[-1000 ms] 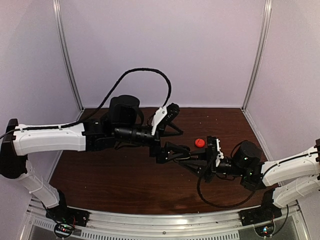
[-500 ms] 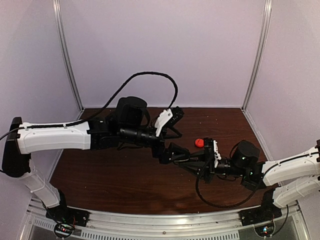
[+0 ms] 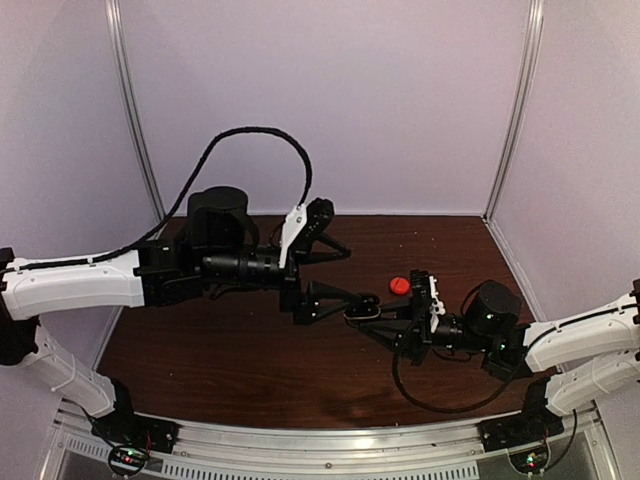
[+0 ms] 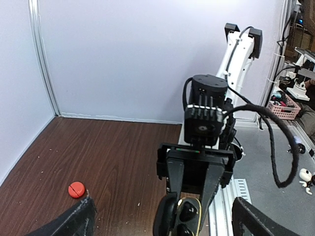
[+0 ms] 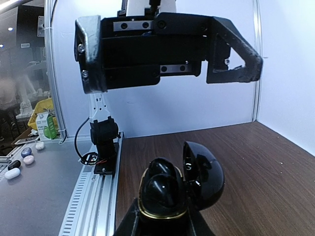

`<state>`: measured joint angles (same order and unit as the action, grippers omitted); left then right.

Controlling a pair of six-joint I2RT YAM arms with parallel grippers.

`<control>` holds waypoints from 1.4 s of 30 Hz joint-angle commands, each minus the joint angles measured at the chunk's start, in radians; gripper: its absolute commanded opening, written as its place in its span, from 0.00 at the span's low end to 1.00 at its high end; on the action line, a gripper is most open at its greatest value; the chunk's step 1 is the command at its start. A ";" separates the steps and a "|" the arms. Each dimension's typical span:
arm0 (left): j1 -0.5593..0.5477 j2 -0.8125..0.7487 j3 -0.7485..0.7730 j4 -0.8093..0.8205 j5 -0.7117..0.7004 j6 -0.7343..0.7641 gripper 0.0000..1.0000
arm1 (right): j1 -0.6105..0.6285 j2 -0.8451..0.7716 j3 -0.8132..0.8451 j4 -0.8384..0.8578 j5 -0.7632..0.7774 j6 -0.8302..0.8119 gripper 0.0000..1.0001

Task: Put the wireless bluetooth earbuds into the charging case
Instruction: Adjust the right earbud in the right side groove of the charging case, then close the charging case with the earbuds inside.

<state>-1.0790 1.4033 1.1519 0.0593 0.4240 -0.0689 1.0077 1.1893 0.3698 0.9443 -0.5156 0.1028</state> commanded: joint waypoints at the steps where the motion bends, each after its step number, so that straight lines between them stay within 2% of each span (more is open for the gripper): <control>1: 0.004 -0.078 -0.106 0.136 0.014 0.026 0.98 | -0.011 -0.014 0.027 0.020 -0.010 0.057 0.00; 5: 0.003 -0.096 -0.157 0.156 0.012 0.045 0.98 | -0.016 -0.011 0.052 -0.001 -0.039 0.081 0.00; 9: 0.003 -0.044 -0.132 0.111 0.091 0.111 0.98 | -0.020 -0.004 0.073 -0.015 -0.068 0.096 0.00; 19: -0.004 -0.019 -0.149 0.177 0.189 0.152 0.98 | -0.022 0.011 0.087 -0.037 -0.084 0.108 0.00; 26: -0.044 -0.036 -0.155 0.161 0.228 0.235 0.98 | -0.050 0.050 0.083 0.016 -0.111 0.179 0.00; 27: -0.046 -0.028 -0.148 0.146 0.232 0.240 0.97 | -0.054 0.054 0.081 0.027 -0.118 0.189 0.00; 31: -0.056 0.022 -0.089 0.035 0.280 0.281 0.80 | -0.069 0.059 0.081 0.065 -0.137 0.221 0.00; 33: -0.065 0.036 -0.080 0.015 0.289 0.293 0.77 | -0.075 0.057 0.078 0.082 -0.146 0.225 0.00; 37: -0.065 0.006 -0.103 0.057 0.250 0.280 0.82 | -0.081 0.066 0.087 0.049 -0.149 0.221 0.00; 42: -0.051 -0.039 -0.133 0.115 0.131 0.216 0.92 | -0.110 0.077 0.081 0.030 -0.127 0.244 0.00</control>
<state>-1.1408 1.4158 1.0409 0.0925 0.6468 0.1905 0.9237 1.2560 0.4351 0.9634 -0.6430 0.3214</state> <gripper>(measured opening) 0.883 0.236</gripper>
